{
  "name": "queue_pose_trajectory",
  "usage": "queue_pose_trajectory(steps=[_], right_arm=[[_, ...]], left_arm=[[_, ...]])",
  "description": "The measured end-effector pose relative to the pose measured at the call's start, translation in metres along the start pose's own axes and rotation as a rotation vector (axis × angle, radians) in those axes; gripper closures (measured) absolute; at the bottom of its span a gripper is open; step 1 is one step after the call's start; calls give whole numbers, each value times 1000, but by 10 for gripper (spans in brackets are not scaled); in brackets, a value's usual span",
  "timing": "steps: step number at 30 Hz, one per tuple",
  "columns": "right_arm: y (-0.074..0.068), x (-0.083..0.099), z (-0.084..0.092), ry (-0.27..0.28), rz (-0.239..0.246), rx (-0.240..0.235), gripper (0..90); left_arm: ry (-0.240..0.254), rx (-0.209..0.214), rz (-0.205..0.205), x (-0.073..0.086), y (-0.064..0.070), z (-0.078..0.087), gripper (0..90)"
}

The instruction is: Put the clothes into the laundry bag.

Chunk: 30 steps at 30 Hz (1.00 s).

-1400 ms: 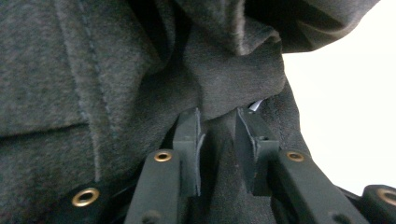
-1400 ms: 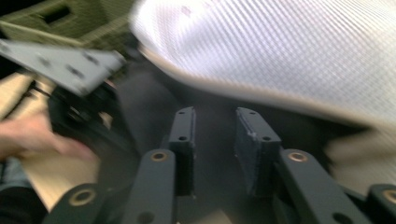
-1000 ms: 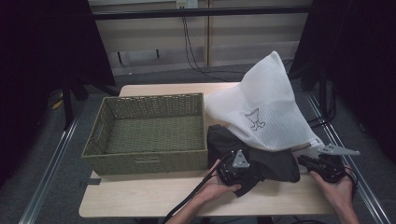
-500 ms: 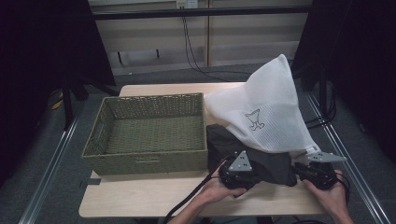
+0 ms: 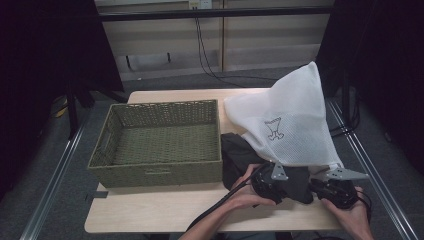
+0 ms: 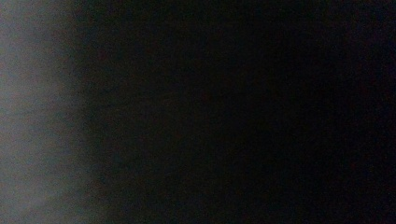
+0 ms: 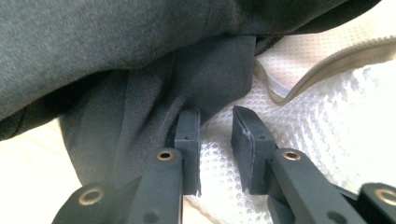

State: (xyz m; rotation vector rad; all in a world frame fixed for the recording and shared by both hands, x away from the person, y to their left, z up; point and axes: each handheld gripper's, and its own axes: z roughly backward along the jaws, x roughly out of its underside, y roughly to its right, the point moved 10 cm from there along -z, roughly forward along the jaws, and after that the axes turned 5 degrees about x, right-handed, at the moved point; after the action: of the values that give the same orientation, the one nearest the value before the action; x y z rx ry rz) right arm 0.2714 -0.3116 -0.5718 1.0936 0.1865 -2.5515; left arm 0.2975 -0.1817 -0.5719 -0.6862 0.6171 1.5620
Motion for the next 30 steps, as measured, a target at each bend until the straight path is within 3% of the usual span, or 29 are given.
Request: queue_pose_trajectory(steps=[1,2,3,4,6,8,10,12,14,17,19,21,25,30], right_arm=[[0,0,0,2,-3,-1,726],[0,0,0,3,-3,-1,726],[0,0,0,2,-3,-5,726],[-1,0,0,4,-2,-8,725],[-2,0,0,4,3,-10,724],[-3,-1,0,0,7,-4,724],[-3,0,0,1,9,-11,724],[-6,-1,0,10,14,-40,724],[-12,-1,0,5,17,-54,724],[-17,0,0,8,50,-64,724],[-23,1,2,6,54,-93,723],[-30,1,3,12,67,-131,722],[-43,2,4,12,108,-179,723],[-50,3,6,2,123,-218,723]], left_arm=[[6,-6,4,-1,-1,0,281],[6,-40,2,-2,-5,2,384],[-4,-42,9,-1,-9,3,492],[20,-56,35,-3,-11,1,565],[23,-94,40,-6,-12,1,697],[55,-55,87,-12,-11,4,784],[124,-14,155,-18,-17,11,810],[162,-21,202,-23,-25,17,818],[165,-49,186,-29,-30,19,821],[190,-49,210,-39,-36,23,822],[200,-70,211,-45,-41,27,823],[218,-62,244,-50,-47,28,823],[196,-94,225,-55,-55,27,823],[163,-132,225,-51,-64,8,820]])
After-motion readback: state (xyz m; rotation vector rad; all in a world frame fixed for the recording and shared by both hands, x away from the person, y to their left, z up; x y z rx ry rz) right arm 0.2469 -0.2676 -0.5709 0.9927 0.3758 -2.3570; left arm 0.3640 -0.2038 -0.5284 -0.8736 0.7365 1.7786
